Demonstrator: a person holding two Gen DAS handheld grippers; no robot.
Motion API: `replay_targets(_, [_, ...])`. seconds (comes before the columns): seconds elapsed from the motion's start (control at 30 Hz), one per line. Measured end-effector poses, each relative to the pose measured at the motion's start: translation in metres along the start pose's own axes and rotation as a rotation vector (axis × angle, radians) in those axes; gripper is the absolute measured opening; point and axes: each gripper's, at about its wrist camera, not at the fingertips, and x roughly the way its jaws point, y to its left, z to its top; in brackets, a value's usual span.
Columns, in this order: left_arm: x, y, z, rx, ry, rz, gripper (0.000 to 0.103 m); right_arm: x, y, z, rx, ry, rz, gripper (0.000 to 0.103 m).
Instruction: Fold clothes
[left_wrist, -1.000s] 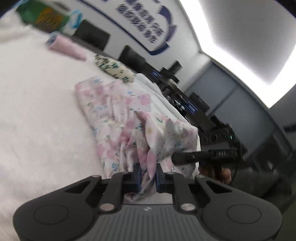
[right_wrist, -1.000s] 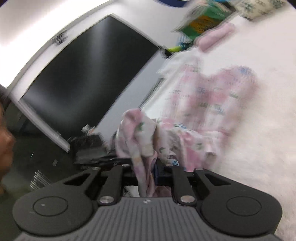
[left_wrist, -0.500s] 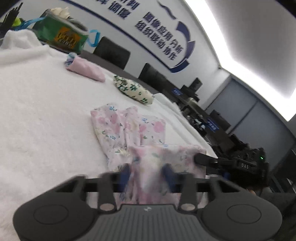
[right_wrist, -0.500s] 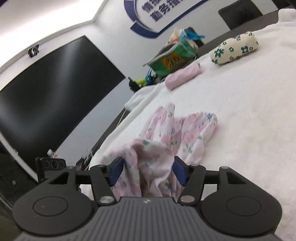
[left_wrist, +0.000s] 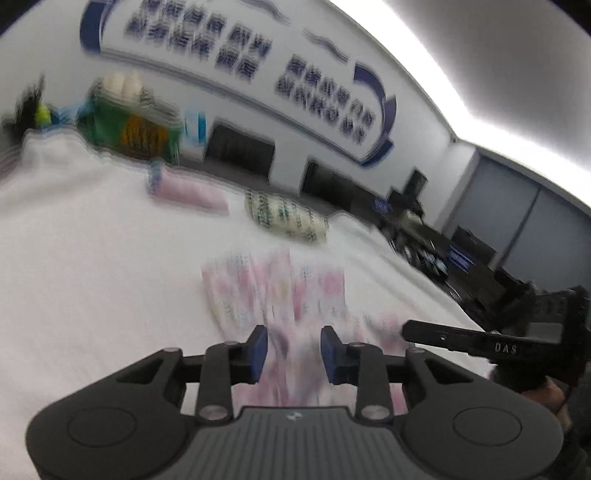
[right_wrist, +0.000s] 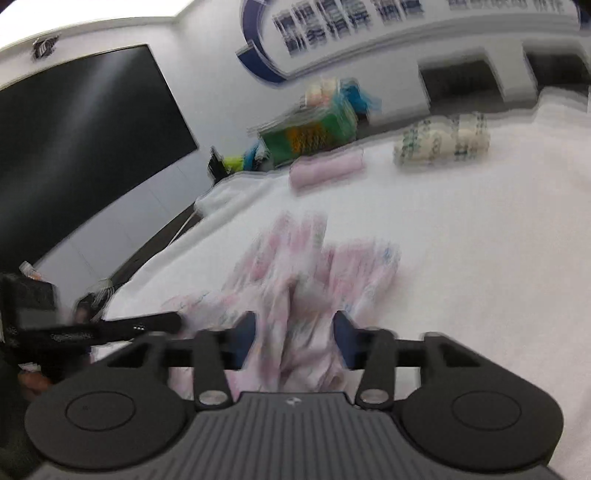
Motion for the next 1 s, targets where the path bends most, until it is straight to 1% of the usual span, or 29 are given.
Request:
replay_targets(0.07, [-0.003, -0.019, 0.004, 0.079, -0.061, 0.056, 0.029, -0.012, 0.014, 0.006, -0.095, -0.081, -0.070, 0.048])
replay_targets(0.1, [-0.001, -0.027, 0.003, 0.114, -0.079, 0.085, 0.029, -0.012, 0.020, 0.007, -0.129, -0.120, -0.077, 0.045])
replay_targets(0.13, [0.005, -0.034, 0.000, 0.145, -0.080, 0.106, 0.028, -0.012, 0.026, 0.008, -0.161, -0.153, -0.081, 0.037])
replay_targets(0.17, [0.014, -0.038, -0.003, 0.162, -0.059, 0.111, 0.024, -0.007, 0.030, 0.009, -0.172, -0.146, -0.063, 0.028])
replay_targets(0.2, [0.022, -0.042, -0.007, 0.180, -0.038, 0.115, 0.022, -0.002, 0.035, 0.008, -0.182, -0.136, -0.047, 0.024])
replay_targets(0.23, [0.031, -0.045, -0.012, 0.194, -0.012, 0.120, 0.018, 0.009, 0.037, 0.005, -0.191, -0.105, -0.047, 0.018])
replay_targets(0.3, [0.048, -0.045, -0.022, 0.202, 0.047, 0.152, 0.017, 0.029, 0.042, -0.002, -0.208, -0.042, -0.050, 0.017])
replay_targets(0.37, [0.058, -0.042, -0.031, 0.204, 0.082, 0.190, 0.016, 0.050, 0.041, -0.012, -0.215, 0.025, -0.083, 0.017])
replay_targets(0.47, [0.058, -0.035, -0.033, 0.172, 0.107, 0.185, 0.017, 0.061, 0.033, -0.023, -0.198, 0.055, -0.091, 0.017])
replay_targets(0.53, [0.061, -0.031, -0.033, 0.147, 0.122, 0.183, 0.018, 0.061, 0.031, -0.024, -0.188, 0.046, -0.085, 0.017])
replay_targets(0.67, [0.059, -0.030, -0.031, 0.130, 0.126, 0.189, 0.019, 0.057, 0.030, -0.025, -0.182, 0.035, -0.079, 0.018])
replay_targets(0.8, [0.060, -0.027, -0.029, 0.118, 0.129, 0.186, 0.019, 0.040, 0.029, -0.020, -0.174, -0.023, -0.077, 0.019])
replay_targets(1.0, [0.058, -0.028, -0.029, 0.117, 0.114, 0.189, 0.019, 0.041, 0.020, -0.026, -0.152, -0.002, -0.083, 0.019])
